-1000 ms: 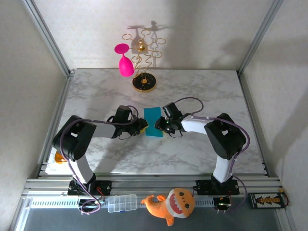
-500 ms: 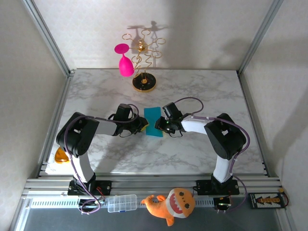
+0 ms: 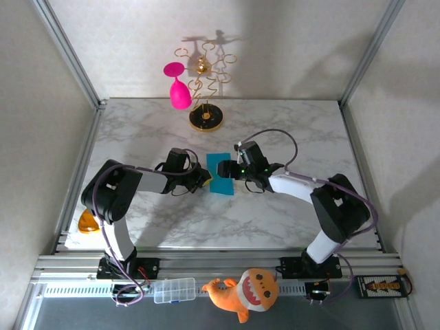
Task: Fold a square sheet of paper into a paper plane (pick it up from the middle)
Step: Third fold the triangle at the center of the table.
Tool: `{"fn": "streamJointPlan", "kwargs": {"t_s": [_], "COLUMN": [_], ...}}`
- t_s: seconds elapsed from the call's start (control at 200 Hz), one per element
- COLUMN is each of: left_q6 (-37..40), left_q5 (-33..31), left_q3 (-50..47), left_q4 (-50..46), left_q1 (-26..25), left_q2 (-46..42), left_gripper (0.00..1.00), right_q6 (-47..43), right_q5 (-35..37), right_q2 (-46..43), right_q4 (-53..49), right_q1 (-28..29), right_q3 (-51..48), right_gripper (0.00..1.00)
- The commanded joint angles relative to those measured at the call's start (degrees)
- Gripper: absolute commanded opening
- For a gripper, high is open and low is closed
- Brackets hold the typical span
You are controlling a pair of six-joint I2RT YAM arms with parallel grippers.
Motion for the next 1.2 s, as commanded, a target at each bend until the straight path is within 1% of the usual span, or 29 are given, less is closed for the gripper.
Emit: {"fn": "streamJointPlan", "kwargs": {"t_s": [0.0, 0.03, 0.05, 0.135, 0.265, 0.466, 0.666, 0.851, 1.142, 1.192], "left_q6": [-2.6, -3.1, -3.6, -4.7, -5.6, -5.7, -5.5, -5.4, -5.4, -5.3], "left_q5": [-0.9, -1.1, -1.2, -1.0, -0.7, -0.2, -0.3, 0.1, 0.2, 0.2], "left_q3": [-0.8, -0.9, -1.0, -1.3, -1.3, -0.9, -0.8, -0.8, -0.9, -0.9], "left_q4": [2.3, 2.4, 2.6, 3.4, 4.2, 4.0, 3.6, 3.7, 3.7, 3.7], "left_q1": [0.3, 0.3, 0.3, 0.1, -0.3, -0.5, -0.6, -0.6, -0.7, -0.7], "left_q2": [-2.3, -2.4, -2.5, -2.2, -1.9, -1.8, -1.7, -1.5, -1.4, -1.3], "left_gripper": [0.00, 0.00, 0.00, 0.00, 0.00, 0.00, 0.00, 0.00, 0.00, 0.00], "right_q6": [-14.5, -17.4, -19.2, -27.4, -39.9, -50.3, -53.9, -55.0, -57.7, -57.8], "right_q5": [4.3, 4.8, 5.3, 6.5, 9.6, 15.1, 19.6, 25.0, 25.7, 25.7], "right_q2": [-2.8, -3.5, -4.0, -5.9, -7.5, -2.9, 2.0, 3.8, 5.6, 5.6], "right_q4": [7.4, 9.4, 10.8, 17.3, 27.2, 28.5, 31.0, 33.2, 32.9, 33.0], "right_q1": [1.4, 1.5, 3.1, 5.2, 9.3, 13.2, 14.8, 15.0, 15.8, 16.0], "right_q3": [-3.5, -4.6, -5.7, -10.3, -17.2, -18.3, -18.2, -18.0, -16.9, -16.7], "right_gripper": [0.72, 0.71, 0.71, 0.72, 0.76, 0.78, 0.77, 0.71, 0.60, 0.56]}}
